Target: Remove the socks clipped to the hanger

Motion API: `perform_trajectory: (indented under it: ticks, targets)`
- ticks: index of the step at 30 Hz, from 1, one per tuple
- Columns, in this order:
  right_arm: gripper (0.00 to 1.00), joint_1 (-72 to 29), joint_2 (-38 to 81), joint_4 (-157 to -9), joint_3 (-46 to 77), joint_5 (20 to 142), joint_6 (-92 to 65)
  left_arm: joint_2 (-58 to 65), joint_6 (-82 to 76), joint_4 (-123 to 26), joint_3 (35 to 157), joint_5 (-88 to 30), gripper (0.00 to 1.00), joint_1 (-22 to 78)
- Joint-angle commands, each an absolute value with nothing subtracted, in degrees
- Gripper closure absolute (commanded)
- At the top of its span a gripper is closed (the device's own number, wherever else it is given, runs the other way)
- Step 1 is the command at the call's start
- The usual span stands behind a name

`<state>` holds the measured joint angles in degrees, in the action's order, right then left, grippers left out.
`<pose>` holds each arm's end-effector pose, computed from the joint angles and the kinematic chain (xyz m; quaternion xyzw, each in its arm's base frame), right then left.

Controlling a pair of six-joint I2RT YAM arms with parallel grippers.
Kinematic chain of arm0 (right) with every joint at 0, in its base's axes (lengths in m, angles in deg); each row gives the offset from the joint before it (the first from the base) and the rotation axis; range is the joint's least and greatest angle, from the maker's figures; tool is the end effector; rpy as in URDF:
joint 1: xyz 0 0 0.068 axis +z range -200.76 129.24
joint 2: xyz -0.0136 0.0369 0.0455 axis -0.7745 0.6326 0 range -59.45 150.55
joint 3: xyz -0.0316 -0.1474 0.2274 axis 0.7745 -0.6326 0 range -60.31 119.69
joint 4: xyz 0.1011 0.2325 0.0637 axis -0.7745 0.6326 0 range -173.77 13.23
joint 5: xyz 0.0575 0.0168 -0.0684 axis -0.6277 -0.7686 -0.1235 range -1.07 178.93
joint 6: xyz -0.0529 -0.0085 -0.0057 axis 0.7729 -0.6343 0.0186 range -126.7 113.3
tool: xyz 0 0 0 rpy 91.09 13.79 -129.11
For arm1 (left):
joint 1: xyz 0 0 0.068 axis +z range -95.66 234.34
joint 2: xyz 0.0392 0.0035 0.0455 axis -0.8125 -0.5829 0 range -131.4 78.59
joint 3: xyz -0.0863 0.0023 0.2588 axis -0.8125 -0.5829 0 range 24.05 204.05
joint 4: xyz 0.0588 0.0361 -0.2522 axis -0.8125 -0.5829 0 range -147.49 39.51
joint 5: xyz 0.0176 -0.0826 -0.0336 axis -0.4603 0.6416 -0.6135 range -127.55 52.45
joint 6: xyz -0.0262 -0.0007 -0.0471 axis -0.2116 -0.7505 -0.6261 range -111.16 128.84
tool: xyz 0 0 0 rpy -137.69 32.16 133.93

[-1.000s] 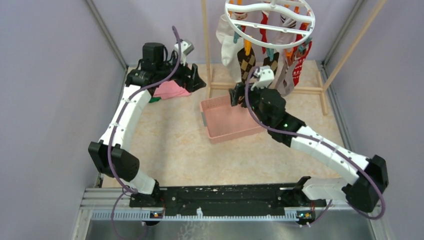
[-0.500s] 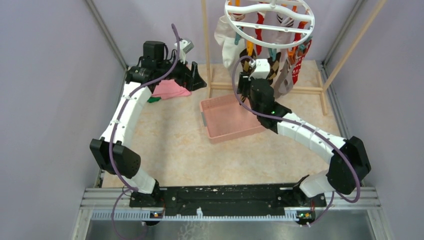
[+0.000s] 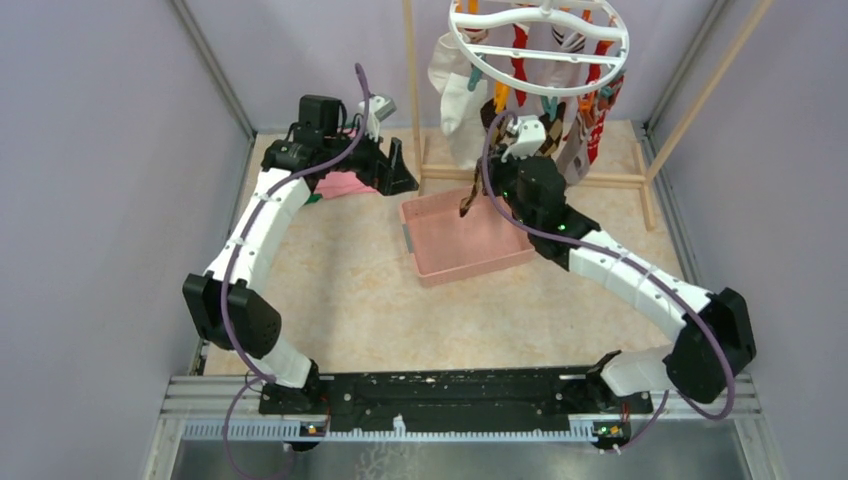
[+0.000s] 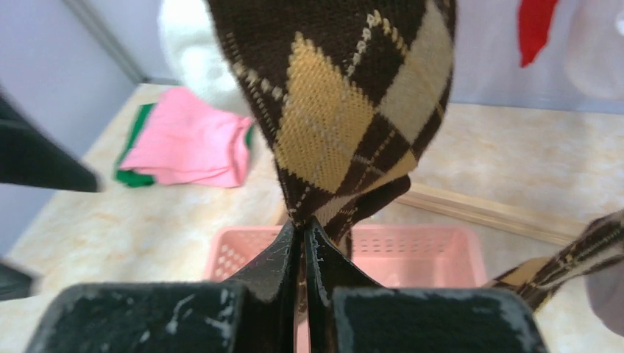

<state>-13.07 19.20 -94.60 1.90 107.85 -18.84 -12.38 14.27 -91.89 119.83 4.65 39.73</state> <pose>0.2660 0.1908 0.3502 -0.0539 0.7371 0.1687 0.6522 0.3270 -0.1099 0.3980 0.3044 0.7926 -0.3541 0.3921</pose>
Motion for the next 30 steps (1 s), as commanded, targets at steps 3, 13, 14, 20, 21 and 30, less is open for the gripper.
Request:
perform_trajectory:
  ticks: [3, 13, 14, 20, 21, 30]
  targets:
    - [1.0, -13.38, 7.96, -93.29, -1.1, 93.01, -24.75, -8.46, 14.18, -89.87, 116.18, 5.14, 0.01, 34.22]
    - [1.0, -14.24, 3.22, -87.71, 1.7, 82.11, -30.22, -11.45, 13.65, -89.06, 118.62, 2.8, 0.01, 25.86]
    - [1.0, -14.25, 3.14, -86.82, 2.1, 81.58, -30.31, -11.86, 13.41, -89.07, 119.81, 2.9, 0.01, 25.52]
    - [1.0, -14.8, 0.96, -85.11, 0.84, 82.23, -31.36, -13.24, 10.64, -88.92, 127.51, 4.72, 0.01, 25.34]
    - [1.0, -14.96, 0.74, -85.41, 0.49, 82.05, -31.96, -13.08, 10.61, -88.44, 127.0, 4.8, 0.01, 25.17]
    - [1.0, -15.86, 2.51, -86.59, 3.88, 76.16, -38.19, -12.33, 10.45, -84.87, 119.09, 2.56, 0.01, 23.03]
